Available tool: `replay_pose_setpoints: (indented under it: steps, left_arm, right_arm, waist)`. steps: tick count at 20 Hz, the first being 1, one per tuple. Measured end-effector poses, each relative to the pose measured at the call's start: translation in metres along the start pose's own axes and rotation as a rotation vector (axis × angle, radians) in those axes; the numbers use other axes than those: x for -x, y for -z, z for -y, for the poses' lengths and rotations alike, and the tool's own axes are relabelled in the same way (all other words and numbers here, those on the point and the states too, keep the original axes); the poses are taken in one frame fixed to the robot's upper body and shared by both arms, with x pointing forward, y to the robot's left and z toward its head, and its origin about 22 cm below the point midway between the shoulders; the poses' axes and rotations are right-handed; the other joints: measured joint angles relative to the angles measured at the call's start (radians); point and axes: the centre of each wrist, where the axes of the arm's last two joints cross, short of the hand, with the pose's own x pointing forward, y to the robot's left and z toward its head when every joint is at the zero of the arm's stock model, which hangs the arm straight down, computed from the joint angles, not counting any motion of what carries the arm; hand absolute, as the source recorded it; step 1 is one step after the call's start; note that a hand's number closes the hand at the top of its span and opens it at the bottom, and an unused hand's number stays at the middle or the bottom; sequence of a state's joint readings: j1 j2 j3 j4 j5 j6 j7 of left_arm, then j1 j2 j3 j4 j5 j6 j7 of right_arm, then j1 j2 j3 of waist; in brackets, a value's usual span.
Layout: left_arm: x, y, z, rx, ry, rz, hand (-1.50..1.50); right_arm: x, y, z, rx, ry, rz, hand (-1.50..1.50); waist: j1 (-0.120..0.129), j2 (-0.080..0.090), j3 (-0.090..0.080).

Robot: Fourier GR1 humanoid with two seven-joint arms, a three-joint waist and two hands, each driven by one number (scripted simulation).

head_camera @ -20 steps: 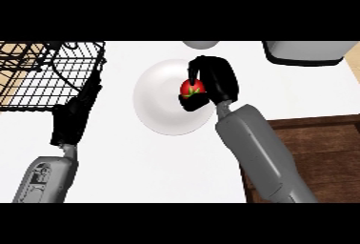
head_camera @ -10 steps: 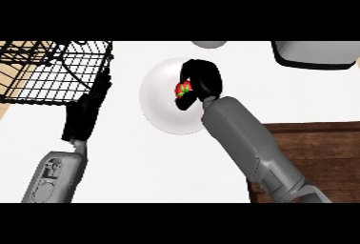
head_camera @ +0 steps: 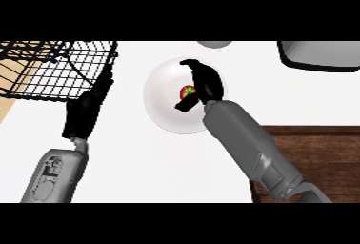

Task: Pick the tomato from the tray and place it in the plate

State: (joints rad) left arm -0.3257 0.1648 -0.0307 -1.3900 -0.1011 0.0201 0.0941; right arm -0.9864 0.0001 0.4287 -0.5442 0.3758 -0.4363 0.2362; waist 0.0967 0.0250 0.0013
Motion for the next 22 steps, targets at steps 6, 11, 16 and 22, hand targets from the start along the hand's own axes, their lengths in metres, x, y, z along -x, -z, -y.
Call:
replay_pose_setpoints:
  steps: [6,11,16,22]
  left_arm:
    - [0.003,-0.002,-0.005,-0.007,-0.007,-0.014,0.00]
    - [0.007,-0.011,-0.015,-0.045,-0.005,-0.031,0.00]
    - [0.014,-0.016,-0.022,-0.075,-0.005,-0.052,0.00]
    - [0.015,-0.022,-0.025,-0.082,-0.003,-0.051,0.00]
  right_arm:
    - [0.003,-0.002,0.005,0.115,0.248,0.031,-1.50]
    - [0.017,0.002,0.019,0.230,0.404,0.002,-1.50]
    - [0.057,-0.005,0.038,0.305,0.488,-0.027,-1.50]
    - [0.118,-0.021,0.078,0.310,0.515,-0.032,-1.50]
  waist:
    - [-0.017,-0.006,0.000]
    - [-0.056,-0.016,0.000]
    - [-0.087,-0.023,-0.001]
    - [-0.098,-0.026,-0.001]
